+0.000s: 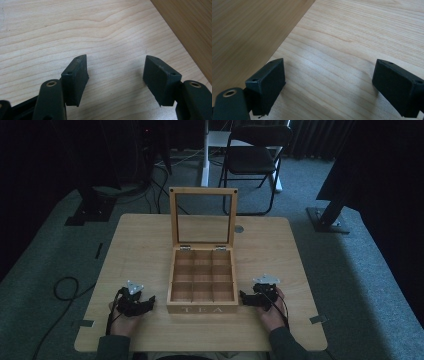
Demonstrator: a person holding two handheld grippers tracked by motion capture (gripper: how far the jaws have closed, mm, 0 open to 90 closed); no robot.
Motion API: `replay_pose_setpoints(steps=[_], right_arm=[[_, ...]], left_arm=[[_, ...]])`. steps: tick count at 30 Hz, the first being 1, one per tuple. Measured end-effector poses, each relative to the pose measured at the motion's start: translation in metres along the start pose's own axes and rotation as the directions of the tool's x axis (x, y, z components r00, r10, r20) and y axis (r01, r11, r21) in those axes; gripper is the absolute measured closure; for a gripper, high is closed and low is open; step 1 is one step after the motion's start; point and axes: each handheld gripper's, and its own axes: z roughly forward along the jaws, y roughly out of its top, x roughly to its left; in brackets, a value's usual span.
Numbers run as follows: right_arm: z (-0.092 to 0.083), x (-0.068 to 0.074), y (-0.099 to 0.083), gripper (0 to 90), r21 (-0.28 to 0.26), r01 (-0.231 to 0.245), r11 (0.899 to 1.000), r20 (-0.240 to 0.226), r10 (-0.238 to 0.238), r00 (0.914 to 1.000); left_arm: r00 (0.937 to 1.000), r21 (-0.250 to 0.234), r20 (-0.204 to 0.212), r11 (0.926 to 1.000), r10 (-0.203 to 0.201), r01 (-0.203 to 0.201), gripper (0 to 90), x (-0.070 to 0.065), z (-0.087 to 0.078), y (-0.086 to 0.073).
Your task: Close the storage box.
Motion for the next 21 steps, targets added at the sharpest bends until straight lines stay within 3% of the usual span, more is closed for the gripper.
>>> replay_pose_setpoints(steps=[12, 21], right_arm=[[0.0004, 0.0003, 0.0004, 11.0, -0.001, 0.005, 1.000, -0.007, -0.005, 1.0000], [-0.0062, 0.0074, 0.0078, 39.2, 0.048, 0.048, 0.998, -0.042, -0.046, 0.9980]], left_arm=[[1.0000, -0.004, -0.005, 1.0000, -0.005, 0.005, 36.1, -0.0006, -0.0002, -0.0008], [1.0000, 0.000, -0.007, 1.0000, -0.004, 0.004, 34.2, -0.0026, -0.0004, -0.0009]])
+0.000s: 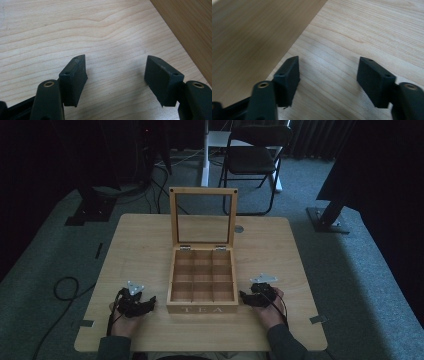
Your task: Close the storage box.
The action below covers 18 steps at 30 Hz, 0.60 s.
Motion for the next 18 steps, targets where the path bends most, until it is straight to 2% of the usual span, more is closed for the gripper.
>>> replay_pose_setpoints(steps=[1, 3, 8, 11, 18], right_arm=[[-0.002, 0.001, 0.000, 43.7, 0.003, 0.009, 1.000, 0.009, -0.009, 0.9999], [-0.009, 0.003, 0.003, 47.0, -0.025, 0.027, 0.999, 0.022, -0.027, 0.9994], [-0.025, 0.005, 0.012, 45.2, -0.085, 0.011, 0.996, 0.011, -0.010, 0.9999], [-0.031, 0.006, 0.014, 46.6, -0.091, 0.006, 0.996, -0.009, -0.007, 0.9999], [-0.041, 0.009, 0.025, 48.9, -0.105, 0.021, 0.994, -0.004, -0.022, 0.9997]], left_arm=[[1.0000, 0.000, 0.000, 1.0000, 0.000, 0.000, 34.2, 0.000, 0.000, 0.000], [1.0000, 0.002, 0.001, 1.0000, 0.002, -0.002, 34.1, 0.000, 0.000, 0.000], [1.0000, -0.001, 0.001, 1.0000, 0.000, 0.000, 34.0, 0.000, 0.000, 0.000], [1.0000, -0.003, 0.001, 1.0000, 0.000, 0.000, 34.0, 0.000, 0.000, -0.001], [1.0000, -0.007, 0.003, 1.0000, 0.001, -0.001, 34.0, 0.000, 0.000, -0.001]])
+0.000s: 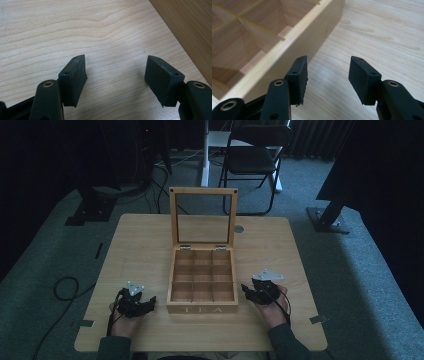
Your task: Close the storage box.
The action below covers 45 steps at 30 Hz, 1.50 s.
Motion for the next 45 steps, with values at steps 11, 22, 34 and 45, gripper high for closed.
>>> replay_pose_setpoints(steps=[11, 22, 34, 45], right_arm=[[-0.001, 0.001, 0.019, 53.2, -0.017, 0.007, 1.000, -0.011, -0.007, 0.9999], [-0.005, -0.002, 0.046, 53.9, -0.049, 0.018, 0.999, -0.017, -0.019, 0.9997], [-0.003, -0.015, 0.073, 53.9, -0.084, -0.033, 0.996, -0.028, 0.031, 0.9991], [0.001, -0.024, 0.089, 53.2, -0.107, -0.039, 0.994, -0.016, 0.038, 0.9992]], left_arm=[[1.0000, 0.001, -0.001, 1.0000, 0.000, 0.000, 34.0, 0.000, 0.000, 0.000], [1.0000, -0.003, -0.001, 1.0000, -0.002, 0.002, 34.0, 0.000, 0.000, 0.000], [1.0000, -0.005, 0.000, 1.0000, 0.003, -0.003, 34.0, 0.000, 0.000, -0.001], [1.0000, -0.004, 0.000, 1.0000, 0.002, -0.002, 34.0, 0.000, 0.000, -0.001]])
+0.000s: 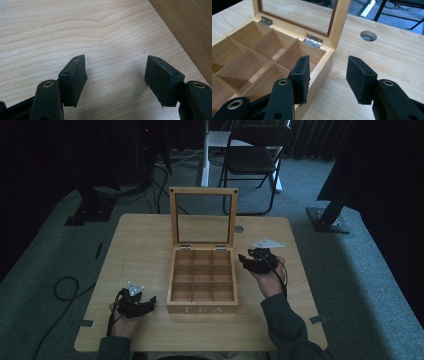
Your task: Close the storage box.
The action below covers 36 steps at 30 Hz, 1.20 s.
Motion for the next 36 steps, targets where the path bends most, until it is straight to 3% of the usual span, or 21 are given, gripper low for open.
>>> replay_pose_setpoints(steps=[15, 24, 27, 36], right_arm=[[0.017, -0.012, 0.015, 56.6, -0.031, -0.053, 0.998, -0.006, 0.052, 0.9986], [0.030, -0.011, 0.030, 52.5, -0.028, -0.011, 1.000, -0.005, 0.010, 0.9999], [0.033, -0.013, 0.034, 52.4, -0.030, -0.028, 0.999, -0.026, 0.028, 0.9993], [0.050, -0.022, 0.043, 52.0, -0.014, -0.025, 1.000, -0.018, 0.025, 0.9995]], left_arm=[[1.0000, -0.003, 0.004, 1.0000, 0.004, -0.004, 33.9, 0.000, 0.000, -0.001], [0.9999, -0.001, 0.008, 1.0000, 0.009, -0.009, 38.3, -0.001, -0.001, -0.001], [0.9999, 0.001, 0.009, 0.9999, 0.013, -0.013, 39.5, -0.001, -0.002, 0.000], [0.9999, 0.000, 0.008, 0.9999, 0.014, -0.014, 39.9, -0.002, -0.002, 0.000]])
